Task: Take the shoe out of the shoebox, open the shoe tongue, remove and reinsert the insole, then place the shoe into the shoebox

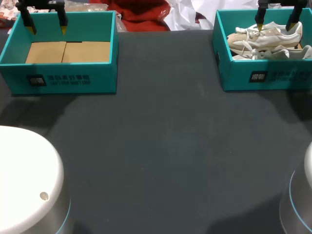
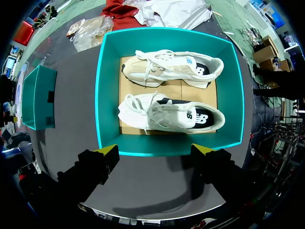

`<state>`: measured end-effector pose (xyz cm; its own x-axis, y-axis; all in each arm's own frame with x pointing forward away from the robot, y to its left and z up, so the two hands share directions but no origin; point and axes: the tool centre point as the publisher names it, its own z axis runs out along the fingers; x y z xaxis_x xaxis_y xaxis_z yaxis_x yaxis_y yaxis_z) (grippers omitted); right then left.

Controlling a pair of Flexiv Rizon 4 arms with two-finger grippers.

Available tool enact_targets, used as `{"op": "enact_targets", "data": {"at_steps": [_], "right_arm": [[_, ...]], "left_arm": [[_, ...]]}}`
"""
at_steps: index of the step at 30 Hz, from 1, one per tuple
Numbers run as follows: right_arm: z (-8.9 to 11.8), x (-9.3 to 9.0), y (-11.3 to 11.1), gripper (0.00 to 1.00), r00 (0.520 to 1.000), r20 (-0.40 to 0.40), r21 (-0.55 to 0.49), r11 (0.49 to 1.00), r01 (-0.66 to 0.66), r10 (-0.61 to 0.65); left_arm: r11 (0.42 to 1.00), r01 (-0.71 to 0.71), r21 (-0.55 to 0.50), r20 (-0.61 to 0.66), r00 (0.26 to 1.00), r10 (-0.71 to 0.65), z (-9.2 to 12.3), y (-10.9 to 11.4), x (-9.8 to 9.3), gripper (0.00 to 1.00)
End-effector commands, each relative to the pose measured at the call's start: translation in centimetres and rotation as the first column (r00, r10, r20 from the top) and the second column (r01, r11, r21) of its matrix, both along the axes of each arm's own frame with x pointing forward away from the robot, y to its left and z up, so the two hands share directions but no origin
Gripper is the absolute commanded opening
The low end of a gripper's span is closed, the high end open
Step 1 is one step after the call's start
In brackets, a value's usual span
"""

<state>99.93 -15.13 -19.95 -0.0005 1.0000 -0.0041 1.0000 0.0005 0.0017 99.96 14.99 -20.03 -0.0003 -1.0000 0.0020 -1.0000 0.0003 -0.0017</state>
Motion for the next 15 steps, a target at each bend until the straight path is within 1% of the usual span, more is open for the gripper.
{"op": "enact_targets", "data": {"at_steps": [1,14,15], "right_arm": [[0.00,0.01,0.01,1.00,1.000,0.000,0.000,1.000,0.000,0.000],[0.00,0.01,0.01,1.00,1.000,0.000,0.000,1.000,0.000,0.000],[0.04,0.05,0.03,1.00,1.000,0.005,-0.016,1.000,-0.003,0.003]], "left_arm": [[1.000,0.000,0.001,-0.001,1.000,0.000,0.01,0.00,0.01,1.00],[1.000,0.000,0.001,-0.001,1.000,0.000,0.01,0.00,0.01,1.00],[1.000,0.000,0.001,-0.001,1.000,0.000,0.01,0.00,0.01,1.00]]}}
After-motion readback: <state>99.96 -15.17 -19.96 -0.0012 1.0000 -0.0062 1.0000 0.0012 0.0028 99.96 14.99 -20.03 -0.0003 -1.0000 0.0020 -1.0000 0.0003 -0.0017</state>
